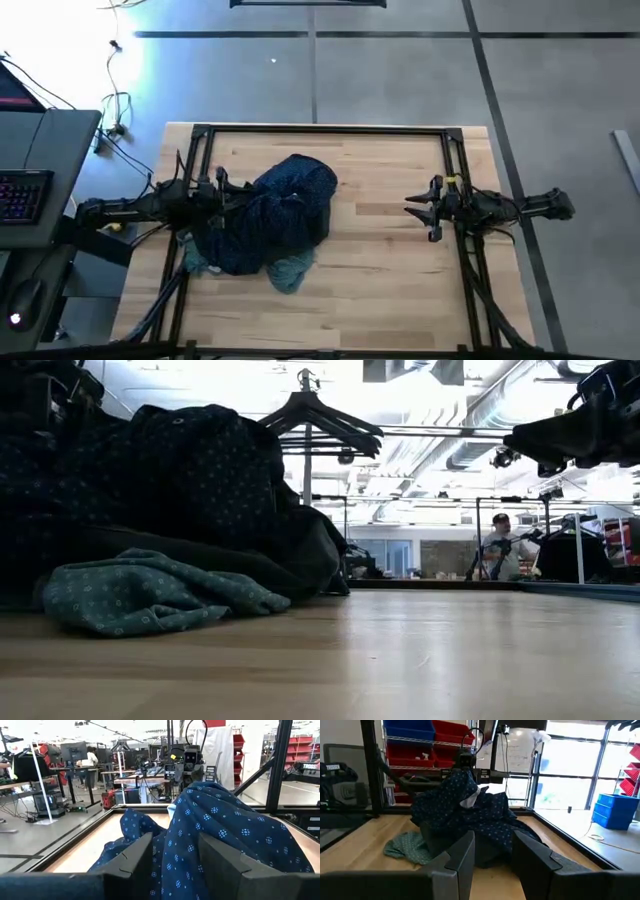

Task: Hang clothes
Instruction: Return to Home Position

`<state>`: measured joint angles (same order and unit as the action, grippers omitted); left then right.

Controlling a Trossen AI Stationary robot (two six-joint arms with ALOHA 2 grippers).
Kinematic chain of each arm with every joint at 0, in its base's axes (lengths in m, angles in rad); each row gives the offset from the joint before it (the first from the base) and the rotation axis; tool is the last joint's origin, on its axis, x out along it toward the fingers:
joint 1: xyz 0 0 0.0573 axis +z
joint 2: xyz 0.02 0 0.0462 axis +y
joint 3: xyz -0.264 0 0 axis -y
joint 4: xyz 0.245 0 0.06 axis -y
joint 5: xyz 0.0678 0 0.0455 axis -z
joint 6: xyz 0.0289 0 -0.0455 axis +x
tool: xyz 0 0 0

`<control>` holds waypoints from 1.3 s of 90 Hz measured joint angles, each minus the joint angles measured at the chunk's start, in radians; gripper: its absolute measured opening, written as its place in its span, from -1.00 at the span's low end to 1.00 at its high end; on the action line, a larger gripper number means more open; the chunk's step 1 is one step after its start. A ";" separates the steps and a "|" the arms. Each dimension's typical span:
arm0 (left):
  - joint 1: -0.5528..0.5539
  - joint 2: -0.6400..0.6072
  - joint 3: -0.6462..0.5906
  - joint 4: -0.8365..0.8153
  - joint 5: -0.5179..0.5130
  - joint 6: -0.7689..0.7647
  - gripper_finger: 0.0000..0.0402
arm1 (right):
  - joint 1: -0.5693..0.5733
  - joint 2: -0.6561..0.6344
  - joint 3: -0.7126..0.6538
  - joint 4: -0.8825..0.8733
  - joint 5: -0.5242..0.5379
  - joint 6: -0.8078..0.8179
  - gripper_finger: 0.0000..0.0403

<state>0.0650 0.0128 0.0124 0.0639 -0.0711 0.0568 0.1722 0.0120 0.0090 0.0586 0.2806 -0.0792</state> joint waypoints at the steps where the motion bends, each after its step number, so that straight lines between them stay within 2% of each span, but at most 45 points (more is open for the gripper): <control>1: 0.000 0.000 0.000 0.000 0.000 0.000 -0.34 | -0.003 0.000 0.000 0.000 -0.001 0.000 -0.44; 23: 0.000 0.000 0.000 0.000 0.000 0.000 -0.34 | -0.206 0.008 0.000 -0.010 -0.067 0.000 -0.44; 33: 0.000 0.000 0.000 0.000 0.000 0.000 -0.34 | -0.252 -0.011 0.000 -0.006 -0.071 0.000 -0.44; 65: 0.000 0.000 0.000 0.000 0.000 0.000 -0.34 | -0.256 -0.008 0.000 -0.010 -0.083 0.007 -0.44; 74: 0.000 0.000 0.000 -0.003 0.000 -0.001 -0.34 | -0.270 -0.008 0.000 -0.017 -0.141 0.209 -0.44; 80: 0.000 0.000 0.000 -0.002 0.000 -0.001 -0.34 | -0.286 -0.008 0.000 -0.032 -0.209 0.289 -0.44; 91: 0.000 0.000 0.000 -0.008 0.000 -0.001 -0.34 | -0.301 -0.008 0.000 -0.037 -0.284 0.258 -0.44; 117: 0.000 0.000 0.000 -0.014 0.000 -0.001 -0.34 | -0.303 -0.005 0.000 -0.040 -0.282 0.262 -0.44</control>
<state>0.0650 0.0128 0.0124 0.0494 -0.0708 0.0563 -0.1307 0.0067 0.0086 0.0189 -0.0017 0.1828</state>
